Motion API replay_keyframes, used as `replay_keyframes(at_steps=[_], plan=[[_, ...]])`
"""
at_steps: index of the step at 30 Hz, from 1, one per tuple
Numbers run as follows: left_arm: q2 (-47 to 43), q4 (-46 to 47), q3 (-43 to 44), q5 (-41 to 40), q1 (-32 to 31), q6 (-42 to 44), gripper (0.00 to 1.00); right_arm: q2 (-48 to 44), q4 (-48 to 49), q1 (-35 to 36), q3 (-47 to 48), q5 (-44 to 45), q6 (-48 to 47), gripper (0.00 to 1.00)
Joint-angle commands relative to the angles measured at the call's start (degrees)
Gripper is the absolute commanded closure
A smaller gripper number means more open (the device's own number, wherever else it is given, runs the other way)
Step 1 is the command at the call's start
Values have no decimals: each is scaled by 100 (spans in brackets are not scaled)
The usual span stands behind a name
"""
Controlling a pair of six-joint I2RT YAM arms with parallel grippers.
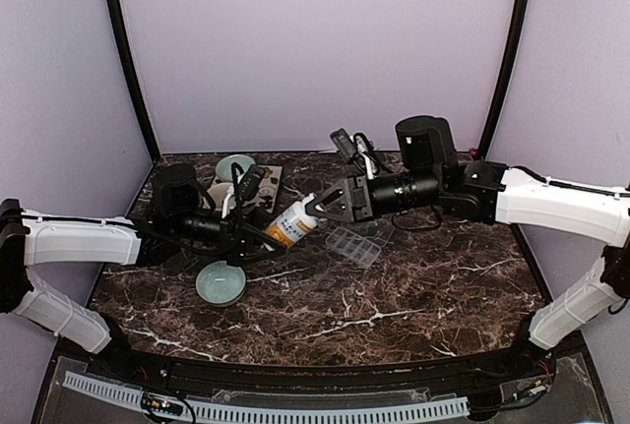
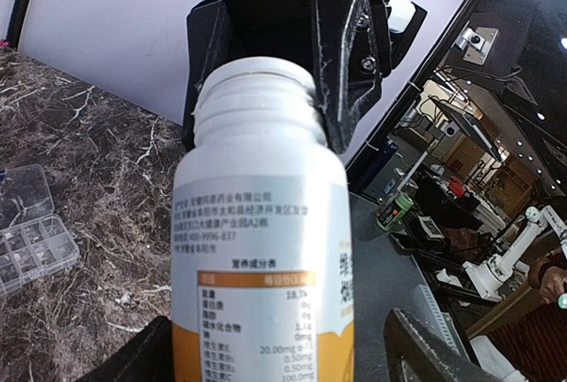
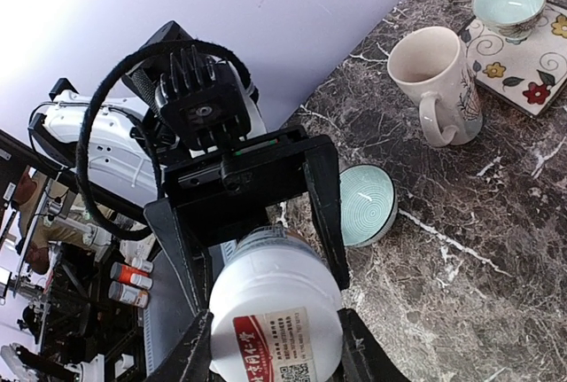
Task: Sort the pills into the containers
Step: Pass from the right arm to the left
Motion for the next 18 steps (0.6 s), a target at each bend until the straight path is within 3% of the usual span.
replay_keyframes(at_steps=[1,18], plan=[[-163,39,126,-66,43,57,19,-184,440,-16,-58,-119,-44,99],[-284,168,11,-151,61,29,34,-245,604,21,-298,-93,61,99]])
